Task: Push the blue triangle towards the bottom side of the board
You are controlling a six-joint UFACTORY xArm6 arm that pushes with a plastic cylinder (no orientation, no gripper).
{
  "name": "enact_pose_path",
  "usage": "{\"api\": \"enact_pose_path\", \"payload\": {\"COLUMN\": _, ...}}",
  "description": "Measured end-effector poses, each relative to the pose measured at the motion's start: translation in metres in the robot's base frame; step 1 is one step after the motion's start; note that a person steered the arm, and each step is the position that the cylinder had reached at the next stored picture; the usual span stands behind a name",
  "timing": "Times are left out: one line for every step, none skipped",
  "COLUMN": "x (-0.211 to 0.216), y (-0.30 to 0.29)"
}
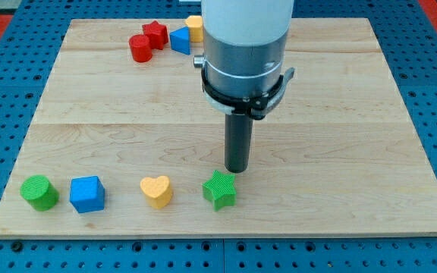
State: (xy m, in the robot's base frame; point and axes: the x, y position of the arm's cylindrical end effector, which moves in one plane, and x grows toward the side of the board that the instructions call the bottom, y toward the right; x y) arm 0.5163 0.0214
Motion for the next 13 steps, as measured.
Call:
{"api": "enact_pose_path", "payload": {"x": -0.037, "y": 0.020}}
{"api": "enact_pose_path", "payload": {"x": -0.119, "y": 0.040}}
{"api": "enact_pose_path", "payload": {"x": -0.222, "y": 0.062}}
{"api": "enact_pose_path", "payload": {"x": -0.303, "y": 0.060}}
{"api": "enact_pose_path", "payload": {"x": -0.323, "y": 0.039}}
{"api": "enact_pose_path", "payload": {"x": -0.323, "y": -0.032}}
{"api": "enact_pose_path", "payload": {"x": -0.321, "y": -0.091}}
{"api": "enact_pose_path", "payload": {"x": -0.309, "y": -0.086}}
{"api": "enact_pose_path", "payload": {"x": -0.280, "y": -0.092}}
{"api": "enact_pose_path", "payload": {"x": -0.234, "y": -0.099}}
{"api": "enact_pose_path", "payload": {"x": -0.194, "y": -0.099}}
{"api": "enact_pose_path", "payload": {"x": -0.193, "y": -0.103}}
{"api": "enact_pose_path", "payload": {"x": -0.226, "y": -0.087}}
